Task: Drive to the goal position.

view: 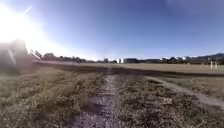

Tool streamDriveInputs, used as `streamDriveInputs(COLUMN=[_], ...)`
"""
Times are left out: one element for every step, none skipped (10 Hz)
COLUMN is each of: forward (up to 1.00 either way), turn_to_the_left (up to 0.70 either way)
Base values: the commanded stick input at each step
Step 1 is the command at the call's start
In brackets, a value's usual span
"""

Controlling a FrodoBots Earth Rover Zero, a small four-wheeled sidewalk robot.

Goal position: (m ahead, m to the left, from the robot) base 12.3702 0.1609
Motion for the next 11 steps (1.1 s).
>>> streamDriveInputs(forward=[0.5,0.5,0.5,0.5,0.5,0.5,0.5,0.5,0.5,0.5,0.5], turn_to_the_left=[0.0,0.0,0.0,0.0,0.0,0.0,0.0,0.0,0.0,0.0,0.0])
